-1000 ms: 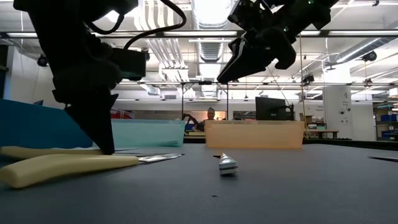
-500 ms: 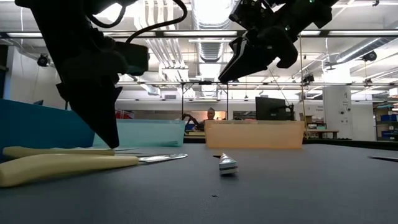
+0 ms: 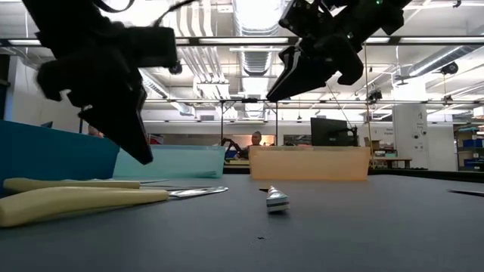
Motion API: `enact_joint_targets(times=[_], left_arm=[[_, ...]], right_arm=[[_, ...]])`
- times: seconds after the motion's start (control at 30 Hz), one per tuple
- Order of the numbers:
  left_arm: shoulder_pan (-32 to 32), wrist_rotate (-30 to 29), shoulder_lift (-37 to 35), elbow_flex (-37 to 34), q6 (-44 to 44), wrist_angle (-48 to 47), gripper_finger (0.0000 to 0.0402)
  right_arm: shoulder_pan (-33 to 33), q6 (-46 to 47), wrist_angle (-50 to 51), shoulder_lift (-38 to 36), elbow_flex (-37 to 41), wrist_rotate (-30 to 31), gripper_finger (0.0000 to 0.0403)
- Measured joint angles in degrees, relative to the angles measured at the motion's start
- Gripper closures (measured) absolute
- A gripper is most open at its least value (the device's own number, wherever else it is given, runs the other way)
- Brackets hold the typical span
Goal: Sort silverware by color (type)
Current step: Put the light yellow knife into the blue bin
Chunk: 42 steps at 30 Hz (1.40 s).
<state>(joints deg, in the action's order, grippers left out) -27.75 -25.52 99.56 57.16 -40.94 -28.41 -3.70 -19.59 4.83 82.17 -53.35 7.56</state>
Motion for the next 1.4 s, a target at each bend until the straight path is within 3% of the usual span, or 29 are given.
enact_joint_targets(times=[0.27,0.5,0.63,0.83,1.1,1.4], left_arm=[[-0.15,-1.14,-7.11,-4.55,8.75,2.27,0.0401],[0.05,-1.64,-18.24,-15.97,8.76,15.16,0.0401],[0.04,-4.22,-23.41,-17.64,8.74,17.73,0.0401],[0.11,-10.36,-30.28,-16.79,8.98,13.05,0.0401],[0.33,-20.94,-39.88,-16.66,3.19,-0.28,0.0401],[3.08,-30.59,-51.08,-14.75,3.59,-9.45,0.0401]], right_arm=[[0.00,-0.26,1.87,0.02,0.01,0.01,0.0355],[1.60,-3.43,2.38,0.02,0.01,-0.08,0.0355],[5.50,-5.33,2.25,0.02,0.03,-0.01,0.0355],[13.46,-7.61,-1.02,0.02,0.03,-0.64,0.0355],[23.68,-9.66,-8.59,0.02,0.03,-11.51,0.0355],[28.12,-9.64,-11.58,0.02,0.03,-12.55,0.0355]])
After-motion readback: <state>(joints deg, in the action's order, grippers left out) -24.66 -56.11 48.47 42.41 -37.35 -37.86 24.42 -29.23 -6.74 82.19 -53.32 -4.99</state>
